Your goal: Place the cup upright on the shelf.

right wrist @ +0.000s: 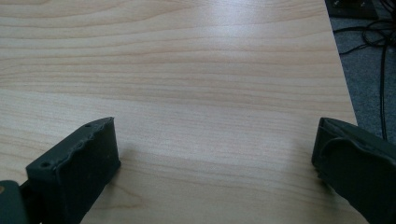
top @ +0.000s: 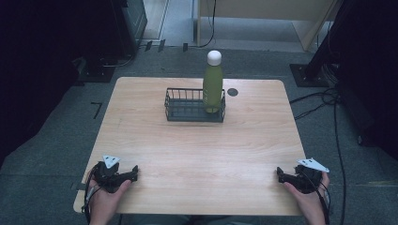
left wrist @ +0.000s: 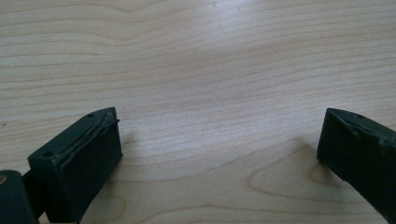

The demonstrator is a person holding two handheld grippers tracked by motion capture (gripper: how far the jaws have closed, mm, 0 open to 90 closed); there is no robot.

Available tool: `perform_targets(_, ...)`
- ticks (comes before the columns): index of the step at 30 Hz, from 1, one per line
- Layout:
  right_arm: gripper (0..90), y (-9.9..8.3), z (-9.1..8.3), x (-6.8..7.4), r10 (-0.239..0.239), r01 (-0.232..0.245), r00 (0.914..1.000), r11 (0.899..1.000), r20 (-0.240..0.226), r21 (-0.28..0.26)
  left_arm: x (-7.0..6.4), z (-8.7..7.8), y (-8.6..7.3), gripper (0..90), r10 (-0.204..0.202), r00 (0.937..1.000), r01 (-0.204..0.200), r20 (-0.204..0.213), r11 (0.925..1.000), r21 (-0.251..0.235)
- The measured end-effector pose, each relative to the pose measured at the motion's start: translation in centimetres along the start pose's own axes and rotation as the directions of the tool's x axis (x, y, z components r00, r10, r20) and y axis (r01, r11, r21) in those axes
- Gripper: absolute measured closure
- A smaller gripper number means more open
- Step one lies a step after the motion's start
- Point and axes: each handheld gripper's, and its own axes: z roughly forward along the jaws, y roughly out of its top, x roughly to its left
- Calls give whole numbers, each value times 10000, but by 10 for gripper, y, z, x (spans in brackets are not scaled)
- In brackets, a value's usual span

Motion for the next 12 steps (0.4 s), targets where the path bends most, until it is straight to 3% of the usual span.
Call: perform_targets(12, 0, 0, 0, 0, 19, -19, 10000, 10000, 12, 5, 0, 0, 0, 0, 1, 10000, -1, 0, 10000, 5)
